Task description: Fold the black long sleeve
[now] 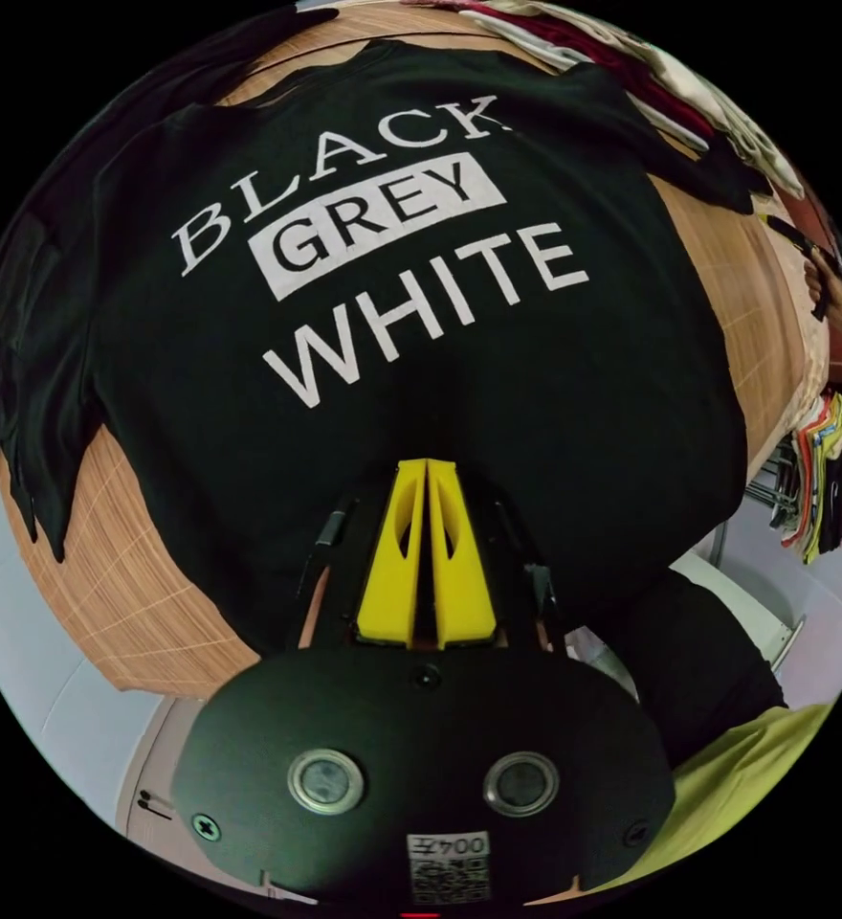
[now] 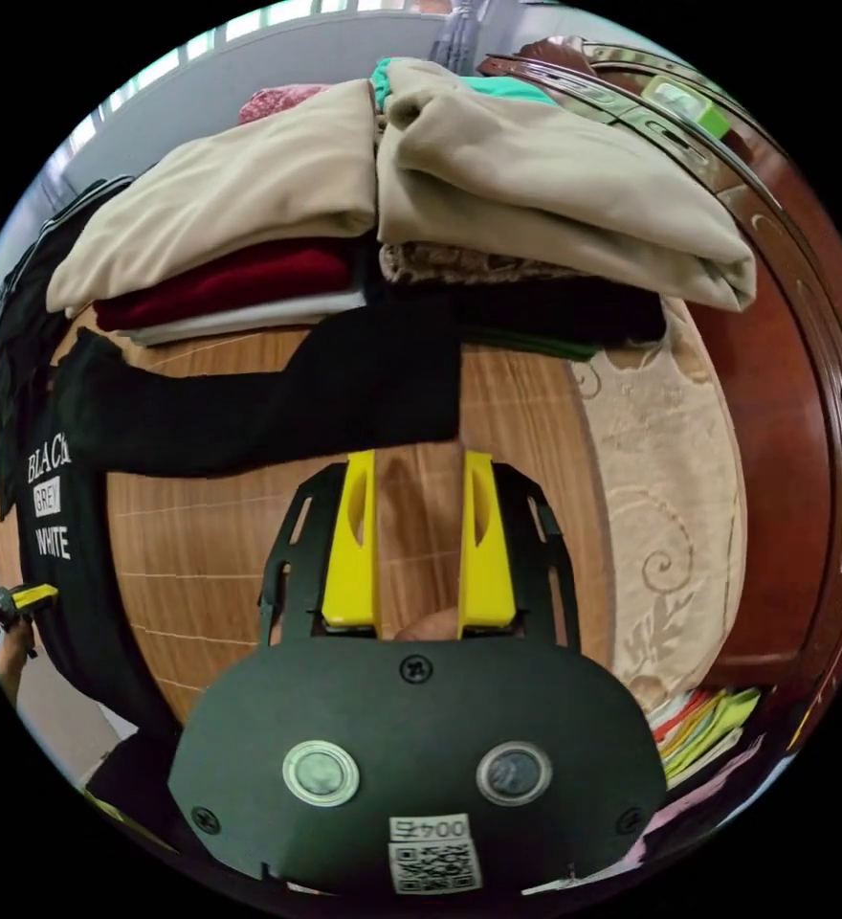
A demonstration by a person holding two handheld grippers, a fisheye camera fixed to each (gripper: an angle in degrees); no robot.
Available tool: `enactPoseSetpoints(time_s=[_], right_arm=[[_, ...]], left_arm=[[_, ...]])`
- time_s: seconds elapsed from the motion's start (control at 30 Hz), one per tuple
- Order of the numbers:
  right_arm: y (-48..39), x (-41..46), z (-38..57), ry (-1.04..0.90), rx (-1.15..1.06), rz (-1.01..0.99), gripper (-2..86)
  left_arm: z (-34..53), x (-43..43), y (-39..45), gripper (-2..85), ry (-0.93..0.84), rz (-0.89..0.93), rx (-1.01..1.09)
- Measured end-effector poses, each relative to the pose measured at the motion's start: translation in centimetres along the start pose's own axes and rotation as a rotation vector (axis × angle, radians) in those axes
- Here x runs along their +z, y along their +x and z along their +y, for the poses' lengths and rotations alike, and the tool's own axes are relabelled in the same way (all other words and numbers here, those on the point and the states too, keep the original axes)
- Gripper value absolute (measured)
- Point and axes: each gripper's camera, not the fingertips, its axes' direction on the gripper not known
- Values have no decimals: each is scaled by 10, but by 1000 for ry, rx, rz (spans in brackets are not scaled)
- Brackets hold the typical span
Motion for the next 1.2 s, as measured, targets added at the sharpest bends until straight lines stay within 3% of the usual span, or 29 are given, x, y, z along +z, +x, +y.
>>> enactPoseSetpoints(time_s=[0.13,0.3,0.4,0.47,0.63,0.8,0.97,1.2], right_arm=[[13,18,-30,-55,-87,0,135],[21,13,-47,-97,-96,-76,36],[54,-12,-39,-95,176,-337,29],[100,-19,-17,-61,486,-643,31],[149,7,-13,-124,654,-579,43],[144,20,-23,-131,592,-372,93],[76,-29,-1,57,390,-184,111],[-96,-43,77,-21,15,-463,83]], left_arm=[[-4,-5,14,2,-14,-51,-3],[-8,-9,24,2,-30,-75,-31],[-12,-11,27,2,-49,-80,-49],[-15,-12,31,2,-66,-93,-44],[-20,-12,37,2,-90,-122,-32],[-20,-11,37,2,-87,-135,-52],[-20,-7,31,2,-89,-128,-59],[-13,0,12,2,-56,-78,-35]])
